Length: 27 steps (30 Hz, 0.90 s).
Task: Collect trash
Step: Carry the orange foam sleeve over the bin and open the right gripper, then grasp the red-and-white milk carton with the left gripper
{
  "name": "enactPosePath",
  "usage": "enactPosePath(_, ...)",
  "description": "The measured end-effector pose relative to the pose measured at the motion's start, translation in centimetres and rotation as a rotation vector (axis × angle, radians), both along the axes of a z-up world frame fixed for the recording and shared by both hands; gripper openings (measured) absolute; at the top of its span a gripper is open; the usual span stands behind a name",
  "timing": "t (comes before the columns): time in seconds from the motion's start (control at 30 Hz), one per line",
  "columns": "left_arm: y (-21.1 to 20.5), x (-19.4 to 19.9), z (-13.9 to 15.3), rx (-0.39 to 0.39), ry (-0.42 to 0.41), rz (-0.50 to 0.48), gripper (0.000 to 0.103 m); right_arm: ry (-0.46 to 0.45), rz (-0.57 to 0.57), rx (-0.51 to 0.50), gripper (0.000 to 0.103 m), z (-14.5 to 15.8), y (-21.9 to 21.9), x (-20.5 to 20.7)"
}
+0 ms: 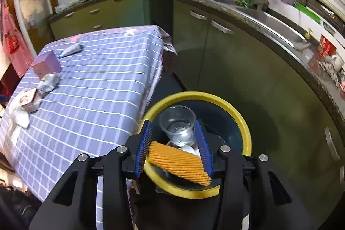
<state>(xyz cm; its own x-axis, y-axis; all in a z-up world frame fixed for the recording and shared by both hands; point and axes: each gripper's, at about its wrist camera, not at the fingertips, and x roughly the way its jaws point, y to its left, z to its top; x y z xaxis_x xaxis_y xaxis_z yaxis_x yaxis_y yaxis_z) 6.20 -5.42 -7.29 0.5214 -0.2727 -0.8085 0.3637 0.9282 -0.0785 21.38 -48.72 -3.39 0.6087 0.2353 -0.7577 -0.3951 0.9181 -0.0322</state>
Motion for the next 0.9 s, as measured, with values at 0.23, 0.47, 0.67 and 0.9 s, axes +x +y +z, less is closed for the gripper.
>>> enactPosePath(0.23, 0.7, 2.9, -0.1, 0.016, -0.007, -0.056, 0.093, -0.005, 0.064, -0.003, 0.046, 0.7, 2.5, -1.2)
enactPosePath(0.47, -0.2, 6.9, -1.3, 0.074, 0.019, -0.200, 0.093, 0.020, 0.079, 0.004, 0.046, 0.0, 3.4, -1.1)
enactPosePath(0.67, -0.1, 9.4, -3.8, 0.087, 0.105, -0.249, 0.085, 0.044, 0.085, 0.000, 0.046, -0.6, 3.7, -1.0)
enactPosePath(0.9, -0.3, 9.9, -4.8, 0.121, 0.139, -0.271, 0.073, 0.064, 0.098, 0.005, 0.048, -1.1, 4.3, -0.6)
